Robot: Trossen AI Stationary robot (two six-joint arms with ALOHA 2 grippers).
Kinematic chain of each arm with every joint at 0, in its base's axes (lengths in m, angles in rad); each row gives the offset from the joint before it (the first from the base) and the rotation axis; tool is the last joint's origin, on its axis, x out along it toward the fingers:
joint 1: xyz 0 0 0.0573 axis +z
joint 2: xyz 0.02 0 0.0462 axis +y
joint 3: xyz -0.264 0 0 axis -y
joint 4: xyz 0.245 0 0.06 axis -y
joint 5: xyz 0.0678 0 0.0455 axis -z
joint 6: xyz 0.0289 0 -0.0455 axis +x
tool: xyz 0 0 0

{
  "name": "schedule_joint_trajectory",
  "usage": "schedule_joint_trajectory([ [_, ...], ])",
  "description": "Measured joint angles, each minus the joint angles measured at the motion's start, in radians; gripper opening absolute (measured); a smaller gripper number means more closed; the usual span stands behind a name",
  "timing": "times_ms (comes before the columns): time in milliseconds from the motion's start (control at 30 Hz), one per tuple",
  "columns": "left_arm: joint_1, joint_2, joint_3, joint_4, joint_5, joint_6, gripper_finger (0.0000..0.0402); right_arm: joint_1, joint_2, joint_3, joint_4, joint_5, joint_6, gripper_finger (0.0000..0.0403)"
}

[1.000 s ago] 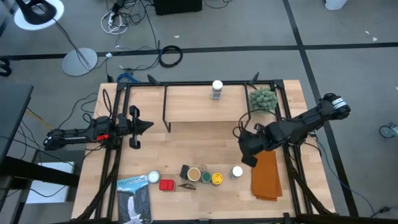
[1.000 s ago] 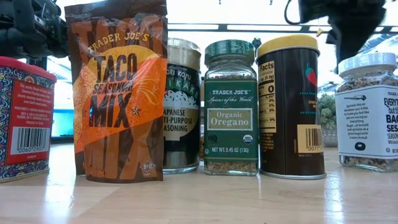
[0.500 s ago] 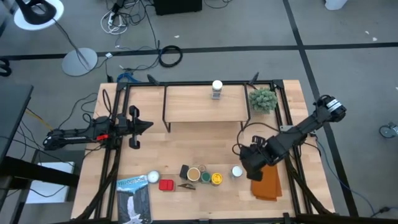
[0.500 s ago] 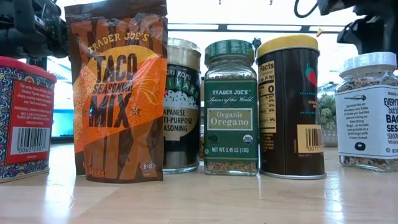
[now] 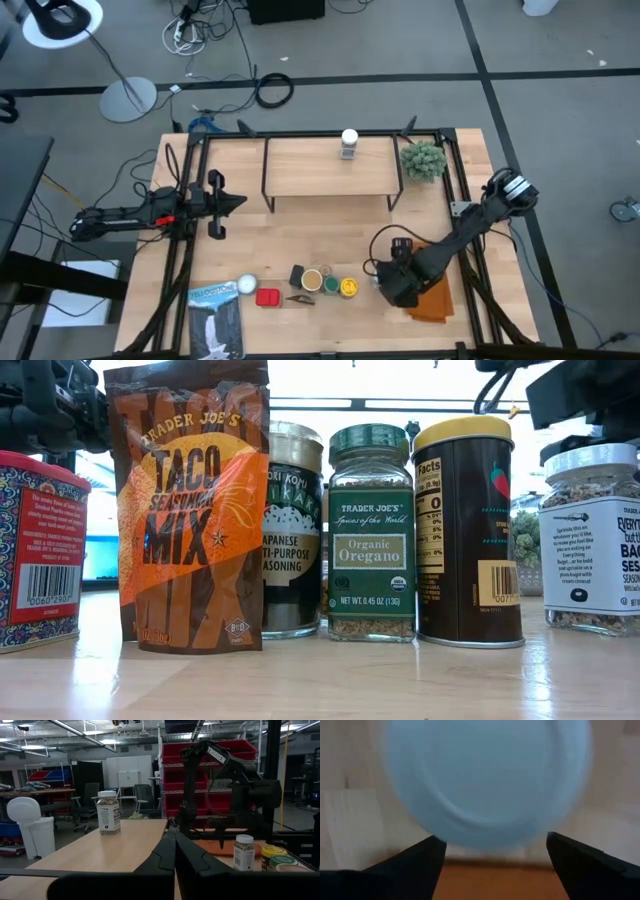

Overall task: Shelf spices
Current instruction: Put the white seasoning bottle on the shelf

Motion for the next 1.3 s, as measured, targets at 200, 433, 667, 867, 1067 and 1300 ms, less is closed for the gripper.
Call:
schedule_joint_trajectory([
  [200,0.0,0.0,0.0,0.001,0.0,0.0,0.0006,0.023,-0.009,0.0,0.033,0.146,-0.039,0.0353],
  [433,0.0,0.0,0.0,0.001,0.0,0.0,0.0006,0.03,-0.007,-0.037,0.193,0.176,-0.127,0.0345],
  [667,0.0,0.0,0.0,0.001,-0.001,0.0,0.0006,0.007,-0.007,-0.059,0.285,0.18,-0.183,0.0338],
  [867,0.0,0.0,0.0,0.0,-0.001,0.0,0.0006,-0.017,-0.007,-0.059,0.287,0.158,-0.21,0.0306],
  [1067,0.0,0.0,0.0,0.0,-0.001,0.0,0.0006,-0.019,-0.007,-0.059,0.292,0.123,-0.226,0.0218],
  [1300,0.0,0.0,0.0,0.0,-0.001,0.0,0.0006,-0.021,-0.007,-0.023,0.259,0.079,-0.228,0.0194],
])
